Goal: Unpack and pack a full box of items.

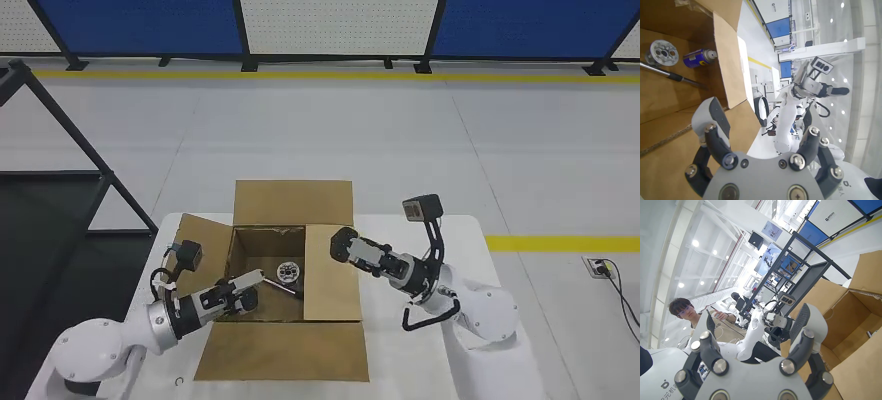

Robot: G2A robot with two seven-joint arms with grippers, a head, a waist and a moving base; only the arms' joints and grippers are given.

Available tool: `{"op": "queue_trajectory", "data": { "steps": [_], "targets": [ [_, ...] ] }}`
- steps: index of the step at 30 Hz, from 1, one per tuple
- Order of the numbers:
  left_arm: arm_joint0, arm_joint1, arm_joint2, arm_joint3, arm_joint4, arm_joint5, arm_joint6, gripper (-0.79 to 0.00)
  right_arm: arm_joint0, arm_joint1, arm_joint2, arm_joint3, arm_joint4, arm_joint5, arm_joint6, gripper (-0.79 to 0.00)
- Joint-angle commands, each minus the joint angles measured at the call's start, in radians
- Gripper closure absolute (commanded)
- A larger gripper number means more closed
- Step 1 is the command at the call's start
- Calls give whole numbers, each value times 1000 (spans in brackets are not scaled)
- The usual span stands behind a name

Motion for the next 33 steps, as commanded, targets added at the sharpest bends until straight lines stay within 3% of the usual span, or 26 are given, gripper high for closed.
{"op": "queue_trajectory", "data": {
  "steps": [1,6,12,18,25,33],
  "targets": [
    [-60,-5,56,59,29,9,5,-785,-13,9,22,-15,8,1,21,-785],
    [-161,-21,172,150,55,5,16,-785,-41,33,73,-38,1,38,94,-785],
    [-222,-38,258,199,68,-6,57,-785,-98,70,162,-32,-68,118,208,-785],
    [-245,-45,281,229,57,-16,70,-785,-178,104,241,-19,-144,189,264,-785],
    [-254,-47,280,231,45,-16,80,-785,-199,133,242,53,-201,277,337,-785],
    [-260,-50,289,227,42,-12,87,-785,-167,160,211,158,-345,352,271,-785]
  ]
}}
